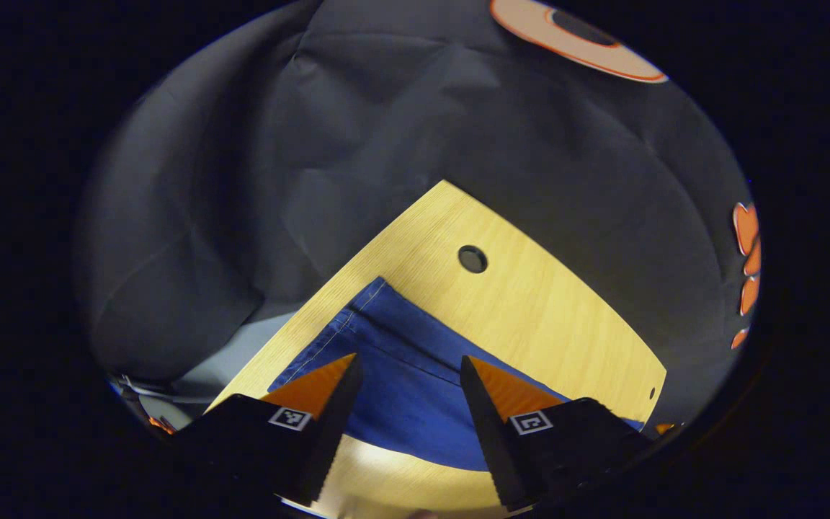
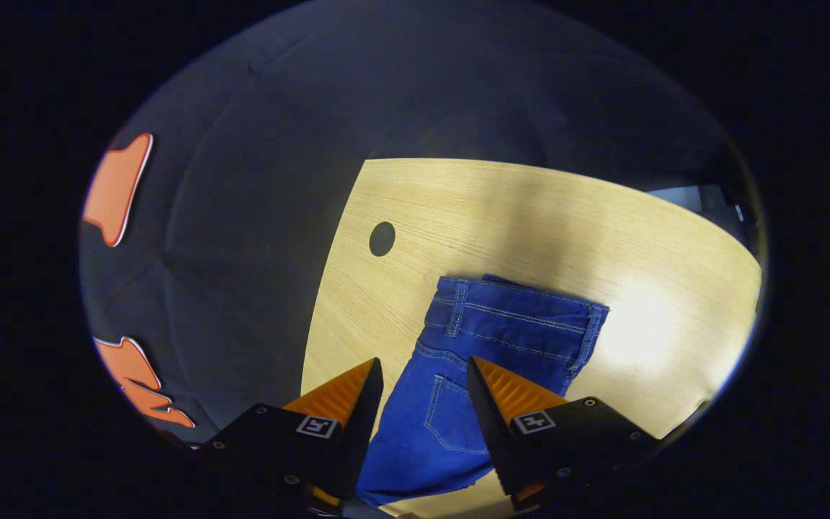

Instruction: Grasp the waist and the cuffs of the jeans and fold them to make the two legs overlap; first hold the waist and fold one-third of the jeans toward the cuffs, then hold the cuffs and fold the remaining one-third in the same direction to finish folding.

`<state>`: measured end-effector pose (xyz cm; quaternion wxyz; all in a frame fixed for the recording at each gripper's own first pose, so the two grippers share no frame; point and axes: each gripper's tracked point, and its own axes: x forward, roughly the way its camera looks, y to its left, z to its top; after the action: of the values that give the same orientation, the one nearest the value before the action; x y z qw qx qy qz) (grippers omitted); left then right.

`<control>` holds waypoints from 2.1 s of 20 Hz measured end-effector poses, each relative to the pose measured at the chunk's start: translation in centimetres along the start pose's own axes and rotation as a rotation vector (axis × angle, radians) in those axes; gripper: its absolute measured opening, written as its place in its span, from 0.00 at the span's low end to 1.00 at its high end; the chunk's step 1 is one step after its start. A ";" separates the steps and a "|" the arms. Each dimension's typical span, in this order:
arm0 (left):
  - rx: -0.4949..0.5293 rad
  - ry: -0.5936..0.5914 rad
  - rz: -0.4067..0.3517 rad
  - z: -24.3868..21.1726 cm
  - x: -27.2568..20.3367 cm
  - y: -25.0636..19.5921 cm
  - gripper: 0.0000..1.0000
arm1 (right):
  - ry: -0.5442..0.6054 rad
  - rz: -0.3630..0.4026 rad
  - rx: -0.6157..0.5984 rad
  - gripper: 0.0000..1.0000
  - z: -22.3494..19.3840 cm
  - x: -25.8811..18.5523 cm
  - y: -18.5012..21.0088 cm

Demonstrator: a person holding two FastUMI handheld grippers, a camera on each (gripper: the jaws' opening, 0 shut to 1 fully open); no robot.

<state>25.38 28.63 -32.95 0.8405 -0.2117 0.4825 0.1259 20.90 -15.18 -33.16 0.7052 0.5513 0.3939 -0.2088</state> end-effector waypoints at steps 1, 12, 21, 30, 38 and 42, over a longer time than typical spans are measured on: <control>0.030 -0.039 -0.008 0.3 -0.8 -0.7 0.87 | -0.005 -0.009 -0.032 0.83 -0.1 -0.4 -0.6; 0.150 -0.444 -0.079 1.3 -8.9 -4.1 0.98 | 0.000 -0.127 -0.154 0.98 -3.1 -1.1 -8.2; 0.309 -0.636 -0.140 -0.7 -17.1 -7.8 0.98 | 0.025 -0.137 -0.168 0.98 -3.4 1.7 -9.4; 0.382 -0.571 -0.218 -5.7 -20.3 -9.0 0.98 | 0.027 -0.131 -0.199 0.98 -3.3 2.7 -9.7; 0.385 -0.715 -0.135 -6.9 -24.7 -8.3 0.96 | -0.044 -0.134 -0.288 0.69 -3.1 2.9 -11.1; 0.387 -0.706 -0.148 -8.4 -25.4 -9.5 0.98 | -0.054 -0.041 -0.117 0.22 -3.7 3.5 -10.6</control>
<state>10.22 16.13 -12.52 0.9856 -0.0275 0.1627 0.0370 14.11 -14.42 -42.70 0.7422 0.4952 0.3973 -0.2147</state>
